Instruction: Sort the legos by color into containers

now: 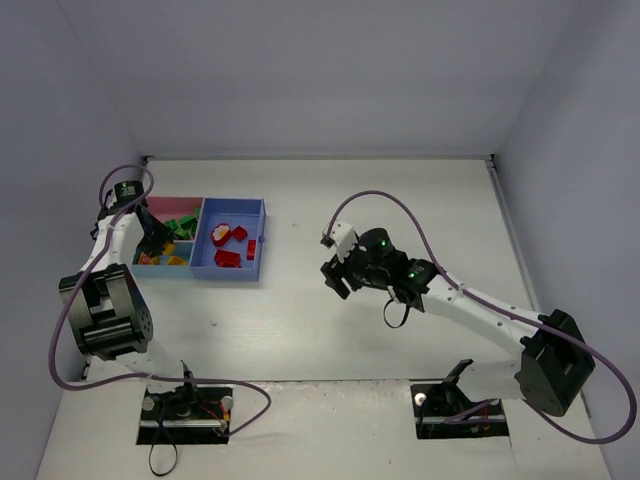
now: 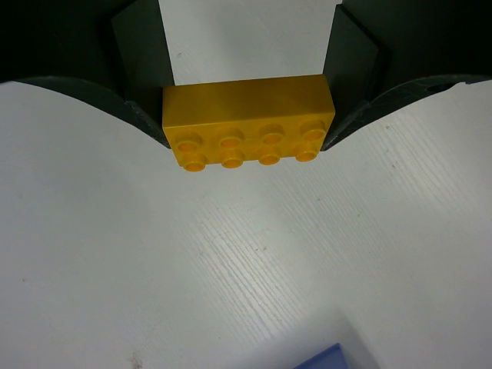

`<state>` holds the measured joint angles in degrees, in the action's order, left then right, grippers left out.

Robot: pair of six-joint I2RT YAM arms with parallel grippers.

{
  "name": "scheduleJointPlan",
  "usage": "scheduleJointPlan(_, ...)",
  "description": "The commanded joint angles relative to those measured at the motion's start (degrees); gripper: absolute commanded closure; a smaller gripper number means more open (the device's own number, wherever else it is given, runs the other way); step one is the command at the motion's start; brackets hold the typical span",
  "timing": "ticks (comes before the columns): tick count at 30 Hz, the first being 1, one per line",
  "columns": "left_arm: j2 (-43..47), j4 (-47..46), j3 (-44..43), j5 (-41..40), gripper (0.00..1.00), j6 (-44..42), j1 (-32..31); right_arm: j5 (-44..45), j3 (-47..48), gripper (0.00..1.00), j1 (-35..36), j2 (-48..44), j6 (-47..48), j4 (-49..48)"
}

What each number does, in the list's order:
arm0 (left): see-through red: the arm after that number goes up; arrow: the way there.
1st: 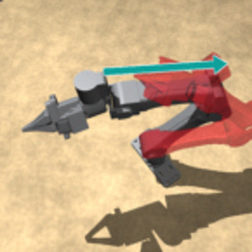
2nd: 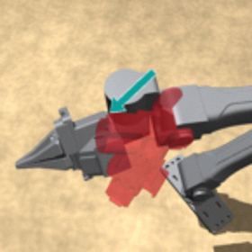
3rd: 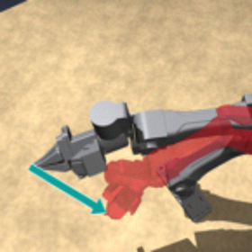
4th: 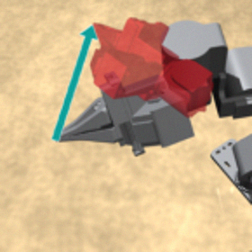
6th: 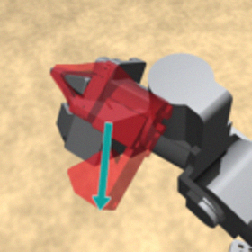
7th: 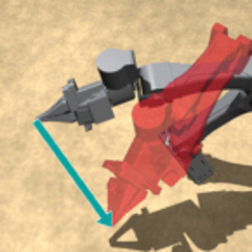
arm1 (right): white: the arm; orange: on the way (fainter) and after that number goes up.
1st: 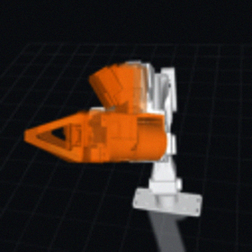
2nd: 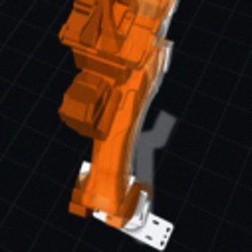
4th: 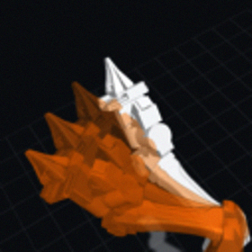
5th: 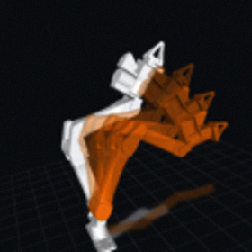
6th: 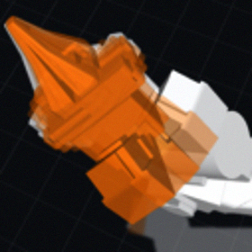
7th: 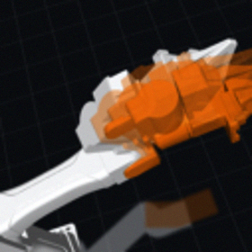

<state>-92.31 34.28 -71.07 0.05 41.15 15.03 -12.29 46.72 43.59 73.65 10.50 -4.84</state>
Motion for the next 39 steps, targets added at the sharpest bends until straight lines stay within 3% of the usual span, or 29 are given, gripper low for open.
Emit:
scheduleJointPlan(1, 0.3, -1.6, -3.4, -3.0, 0.90, 4.2, 0.4, -0.2, 0.9, 1.00, -0.1, -2.3, 0.0, -1.7)
scheduleJointPlan(4, 1.2, -2.3, -1.6, -3.5, 0.75, 5.3, 0.4, 0.1, 1.0, 1.00, -0.2, -1.9, 0.2, -1.7)
scheduleJointPlan(12, 3.8, -1.9, -0.5, -2.3, 0.54, 5.3, 0.4, -0.1, 2.3, 1.00, -0.2, -0.6, 0.9, -1.7)
scheduleJointPlan(22, 12.2, -1.4, 1.6, 5.1, 0.50, 2.7, -2.1, -1.9, 5.0, 1.00, -0.1, 0.3, 1.6, -1.8)
scheduleJointPlan(25, 14.8, -4.0, 1.2, 13.5, 0.50, -0.6, -6.8, -3.0, 5.7, 1.00, -0.1, -0.1, 2.2, -2.1)
scheduleJointPlan(28, 14.9, -6.9, -0.3, 22.4, 0.49, -2.5, -15.4, -4.4, 6.5, 0.99, 0.0, -0.3, 2.6, -2.8)
scheduleJointPlan(33, 10.6, -14.5, -1.5, 35.2, 0.49, 0.4, -29.1, -6.1, 8.1, 0.97, 0.7, -0.6, 3.8, -3.1)
scheduleJointPlan(39, 5.6, -16.2, -7.1, 40.8, 0.48, -1.9, -38.5, -7.4, 8.7, 0.96, 1.3, -1.4, 3.6, -3.3)
